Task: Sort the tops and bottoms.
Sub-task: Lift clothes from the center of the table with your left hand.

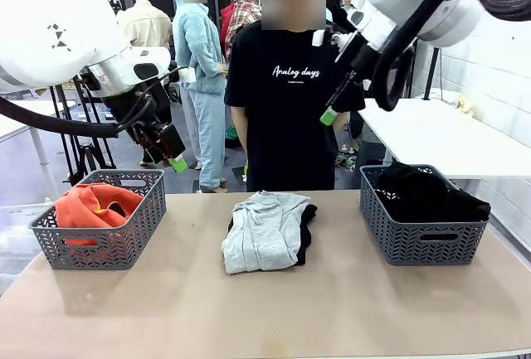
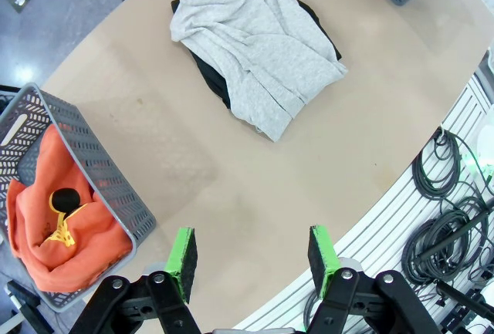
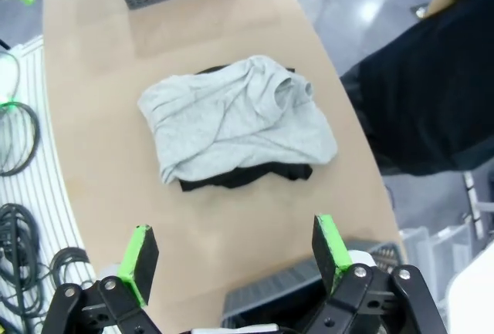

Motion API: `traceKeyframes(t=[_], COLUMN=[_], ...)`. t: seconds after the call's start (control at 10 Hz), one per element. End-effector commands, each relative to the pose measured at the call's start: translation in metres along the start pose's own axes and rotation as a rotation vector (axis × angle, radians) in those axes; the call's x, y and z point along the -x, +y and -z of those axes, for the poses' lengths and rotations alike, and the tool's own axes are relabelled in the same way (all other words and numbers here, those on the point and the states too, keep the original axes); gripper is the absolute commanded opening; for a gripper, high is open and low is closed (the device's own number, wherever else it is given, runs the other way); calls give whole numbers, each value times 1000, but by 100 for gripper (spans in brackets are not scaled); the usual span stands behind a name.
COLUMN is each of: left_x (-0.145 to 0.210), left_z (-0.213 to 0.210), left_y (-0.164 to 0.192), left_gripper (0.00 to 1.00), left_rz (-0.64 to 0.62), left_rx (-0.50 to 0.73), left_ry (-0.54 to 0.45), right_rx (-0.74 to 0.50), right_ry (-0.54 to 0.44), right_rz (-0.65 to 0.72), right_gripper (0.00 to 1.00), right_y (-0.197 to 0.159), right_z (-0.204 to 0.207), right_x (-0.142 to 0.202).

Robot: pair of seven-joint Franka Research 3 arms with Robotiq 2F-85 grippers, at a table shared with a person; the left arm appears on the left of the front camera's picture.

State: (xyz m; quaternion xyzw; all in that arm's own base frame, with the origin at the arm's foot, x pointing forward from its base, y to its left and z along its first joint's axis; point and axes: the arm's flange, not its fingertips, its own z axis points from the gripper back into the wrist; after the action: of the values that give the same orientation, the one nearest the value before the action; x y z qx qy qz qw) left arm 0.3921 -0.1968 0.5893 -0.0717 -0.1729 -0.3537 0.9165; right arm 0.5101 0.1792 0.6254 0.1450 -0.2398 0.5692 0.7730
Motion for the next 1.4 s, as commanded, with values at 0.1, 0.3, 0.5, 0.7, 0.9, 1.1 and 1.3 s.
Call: traceKeyframes(t=[0.1,0.3,0.5,0.7,0.9,1.1,1.3], left_x=[1,1,-4,-31,-72,-94,-87], left_z=[0,0,-1,19,73,112,123], left_y=[-1,-1,-4,-4,3,9,8], left_gripper=[76,76,76,76,76,76,76], left_rz=[0,0,14,41,50,24,-69], left_rx=[-2,-2,-11,55,113,71,33], left_ry=[0,0,12,-57,-48,16,-11], right_rx=[2,9,2,2,2,2,2], right_ry=[45,24,24,24,24,24,24], right_rz=[52,74,63,63,63,63,63], right_gripper=[100,100,100,100,100,100,100], right_y=[30,30,26,26,26,26,26], right_z=[-26,-30,-35,-35,-35,-35,-35], right_x=[43,53,52,52,52,52,52])
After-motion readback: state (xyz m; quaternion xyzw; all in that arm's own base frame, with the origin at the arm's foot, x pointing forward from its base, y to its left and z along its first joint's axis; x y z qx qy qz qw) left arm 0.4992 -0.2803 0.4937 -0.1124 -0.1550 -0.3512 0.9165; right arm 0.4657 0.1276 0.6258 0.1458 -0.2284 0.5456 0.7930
